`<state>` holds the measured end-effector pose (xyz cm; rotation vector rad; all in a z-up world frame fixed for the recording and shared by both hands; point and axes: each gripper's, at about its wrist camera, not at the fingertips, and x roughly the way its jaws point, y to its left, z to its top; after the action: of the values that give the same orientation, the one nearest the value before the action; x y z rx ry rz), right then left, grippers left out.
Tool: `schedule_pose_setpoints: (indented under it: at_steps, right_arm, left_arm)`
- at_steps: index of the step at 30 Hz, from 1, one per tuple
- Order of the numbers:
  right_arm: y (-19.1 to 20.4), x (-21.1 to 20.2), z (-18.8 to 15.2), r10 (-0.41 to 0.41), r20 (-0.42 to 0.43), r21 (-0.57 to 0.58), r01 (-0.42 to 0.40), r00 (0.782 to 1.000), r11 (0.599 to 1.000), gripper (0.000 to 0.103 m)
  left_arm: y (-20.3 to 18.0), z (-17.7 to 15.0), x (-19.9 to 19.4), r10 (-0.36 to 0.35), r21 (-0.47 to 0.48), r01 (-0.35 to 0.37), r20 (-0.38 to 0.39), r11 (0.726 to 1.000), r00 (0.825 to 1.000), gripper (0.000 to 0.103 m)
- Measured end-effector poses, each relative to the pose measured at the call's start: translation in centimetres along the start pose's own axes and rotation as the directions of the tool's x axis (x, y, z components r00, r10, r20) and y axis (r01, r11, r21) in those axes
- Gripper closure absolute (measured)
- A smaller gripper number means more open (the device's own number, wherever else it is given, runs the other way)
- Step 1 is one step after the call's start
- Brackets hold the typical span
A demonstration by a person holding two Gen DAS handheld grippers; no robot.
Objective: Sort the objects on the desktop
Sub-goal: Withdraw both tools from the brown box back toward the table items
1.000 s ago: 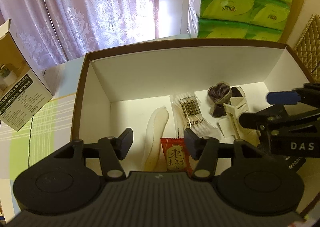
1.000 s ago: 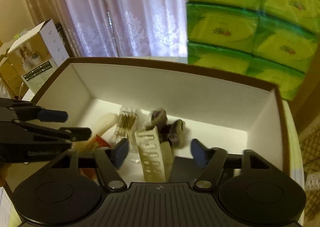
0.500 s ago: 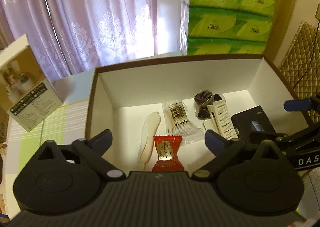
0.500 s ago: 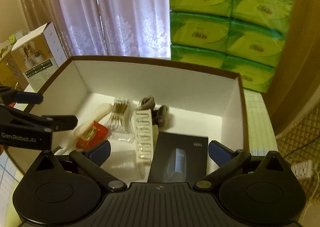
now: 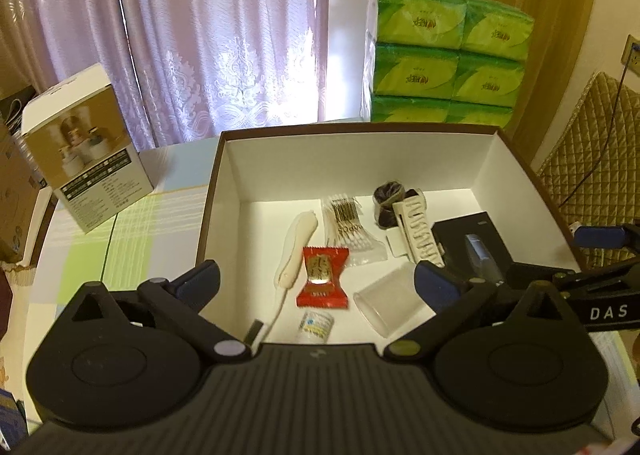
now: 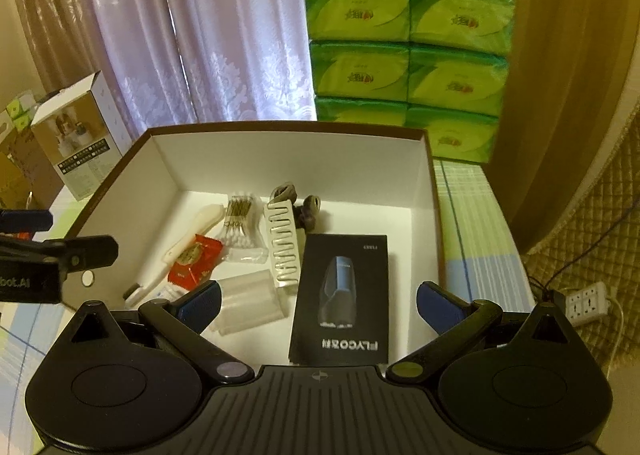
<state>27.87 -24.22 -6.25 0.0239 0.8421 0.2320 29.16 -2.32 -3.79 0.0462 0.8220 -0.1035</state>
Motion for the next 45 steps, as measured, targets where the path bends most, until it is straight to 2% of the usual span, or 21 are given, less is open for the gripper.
schedule_pose_setpoints:
  at_steps: [12,31,45]
  right_arm:
    - [0.6,-4.7,-1.6,0.013,0.045,0.008,-0.014,0.999,1.000,0.002]
    - [1.8,-10.6,-5.1,0.050,0.089,-0.011,-0.049,0.995,0.999,0.002]
    - [3.5,-12.2,-8.8,0.082,0.039,-0.051,-0.080,0.996,0.995,0.002]
  left_arm:
    - [-0.9,-2.9,-5.2,-0.030,-0.040,0.030,0.007,0.999,1.000,0.001]
    - [-2.1,-6.2,-11.7,-0.019,-0.036,0.020,0.038,0.999,0.999,0.001]
    - [-2.3,-9.9,-14.0,-0.020,-0.035,0.020,0.004,0.999,1.000,0.001]
